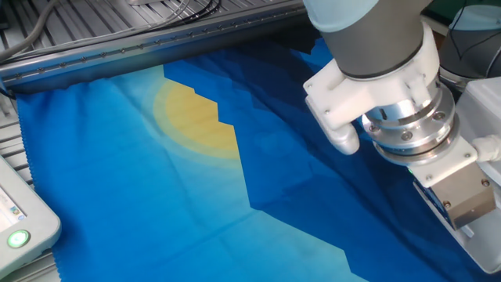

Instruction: Grasp the handle and open the drawer

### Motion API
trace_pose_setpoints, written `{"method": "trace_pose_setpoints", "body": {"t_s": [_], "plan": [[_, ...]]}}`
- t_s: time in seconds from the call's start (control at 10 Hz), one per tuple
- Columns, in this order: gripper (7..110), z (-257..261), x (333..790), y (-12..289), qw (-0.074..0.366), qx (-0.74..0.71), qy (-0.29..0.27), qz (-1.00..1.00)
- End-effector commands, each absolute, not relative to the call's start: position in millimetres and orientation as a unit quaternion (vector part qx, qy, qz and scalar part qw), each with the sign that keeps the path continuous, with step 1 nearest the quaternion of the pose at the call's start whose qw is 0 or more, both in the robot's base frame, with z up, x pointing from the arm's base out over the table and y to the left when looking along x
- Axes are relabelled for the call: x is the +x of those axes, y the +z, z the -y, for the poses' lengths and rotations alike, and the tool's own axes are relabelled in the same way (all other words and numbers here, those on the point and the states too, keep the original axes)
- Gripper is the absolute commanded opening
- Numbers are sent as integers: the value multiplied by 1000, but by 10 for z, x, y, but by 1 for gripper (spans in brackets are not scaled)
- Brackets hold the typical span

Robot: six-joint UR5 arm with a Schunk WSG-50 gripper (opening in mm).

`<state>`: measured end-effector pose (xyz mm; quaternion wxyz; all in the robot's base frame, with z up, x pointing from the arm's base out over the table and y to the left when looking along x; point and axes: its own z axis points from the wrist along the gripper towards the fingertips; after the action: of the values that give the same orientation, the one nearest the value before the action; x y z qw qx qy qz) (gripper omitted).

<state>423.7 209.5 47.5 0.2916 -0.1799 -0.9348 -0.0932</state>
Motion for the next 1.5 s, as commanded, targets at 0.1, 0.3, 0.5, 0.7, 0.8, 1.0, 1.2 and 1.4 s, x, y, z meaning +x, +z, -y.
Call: {"method": "trace_pose_setpoints", "body": {"t_s": [0.1, 0.3, 0.5, 0.7, 0.8, 1.0, 1.2, 1.4], "plan": [[7, -2099, 4306, 515, 281, -179, -104, 937], [7, -2093, 4395, 441, 260, -180, -102, 943], [7, -2082, 4437, 420, 251, -177, -102, 946], [7, -2059, 4437, 469, 252, -176, -102, 946], [7, -2071, 4436, 484, 252, -175, -103, 946], [7, -2118, 4440, 512, 253, -178, -103, 945], [7, -2137, 4441, 530, 251, -179, -103, 946], [7, -2143, 4439, 568, 249, -178, -105, 946]]}}
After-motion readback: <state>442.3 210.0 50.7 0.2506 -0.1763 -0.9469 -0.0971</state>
